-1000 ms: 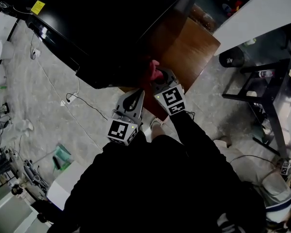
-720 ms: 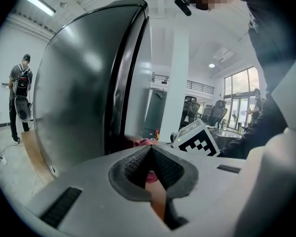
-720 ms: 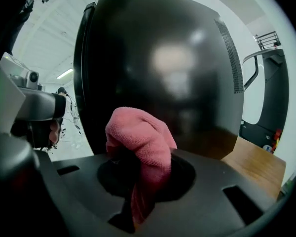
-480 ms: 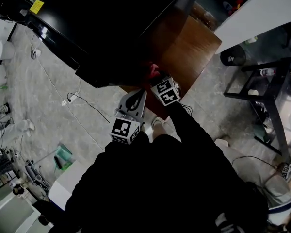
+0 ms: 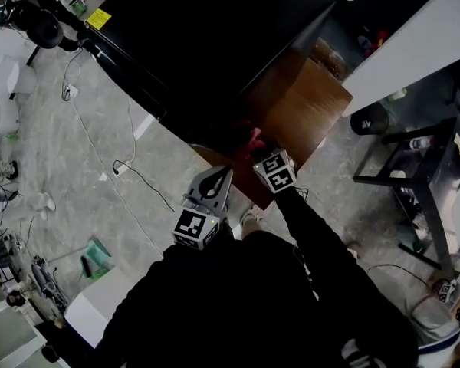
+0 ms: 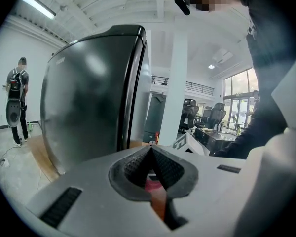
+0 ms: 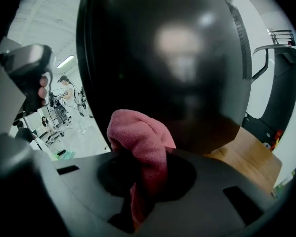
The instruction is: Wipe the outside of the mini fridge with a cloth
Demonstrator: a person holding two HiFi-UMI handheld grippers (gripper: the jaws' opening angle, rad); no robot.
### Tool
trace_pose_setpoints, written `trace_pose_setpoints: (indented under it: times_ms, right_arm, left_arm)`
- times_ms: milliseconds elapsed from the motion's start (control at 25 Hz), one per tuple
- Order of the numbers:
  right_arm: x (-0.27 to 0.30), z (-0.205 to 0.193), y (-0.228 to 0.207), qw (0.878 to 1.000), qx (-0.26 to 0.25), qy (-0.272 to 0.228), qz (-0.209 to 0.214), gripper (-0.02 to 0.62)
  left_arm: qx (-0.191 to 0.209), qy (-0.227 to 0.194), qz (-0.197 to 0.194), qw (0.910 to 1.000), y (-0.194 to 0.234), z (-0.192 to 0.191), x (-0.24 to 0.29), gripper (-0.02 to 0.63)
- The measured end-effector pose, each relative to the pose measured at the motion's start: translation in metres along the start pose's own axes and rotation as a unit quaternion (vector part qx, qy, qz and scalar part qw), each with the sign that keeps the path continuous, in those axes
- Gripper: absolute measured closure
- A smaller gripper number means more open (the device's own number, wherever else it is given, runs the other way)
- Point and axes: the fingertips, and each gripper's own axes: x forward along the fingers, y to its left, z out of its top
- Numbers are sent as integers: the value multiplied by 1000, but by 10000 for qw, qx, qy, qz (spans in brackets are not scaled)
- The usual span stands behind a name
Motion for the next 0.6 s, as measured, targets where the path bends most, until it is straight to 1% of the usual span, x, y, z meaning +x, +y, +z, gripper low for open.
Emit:
trace_pose_setpoints:
  times_ms: [120, 240, 400, 520, 600]
  right_arm:
    - [-44, 35, 13, 9992, -159, -361, 57, 534]
    - [-92, 74, 29, 9967, -269, -759, 103, 533]
    - [-147, 140, 51, 9878, -535, -1455, 114, 532]
    - [-174, 180, 68, 9807, -819, -1774, 69, 532]
    - [-187, 202, 78, 9762, -971, -1937, -1, 532]
  left_arm:
    - [-3, -153, -20, 9999, 0, 27, -20, 600]
    - [26, -313, -191, 9993, -6, 59, -41, 600]
    - [-55, -491, -358, 9981, -12, 98, -68, 600]
    - [-113, -554, -397, 9976, -7, 119, -82, 600]
    - [-85, -631, -377, 9973, 0, 133, -91, 600]
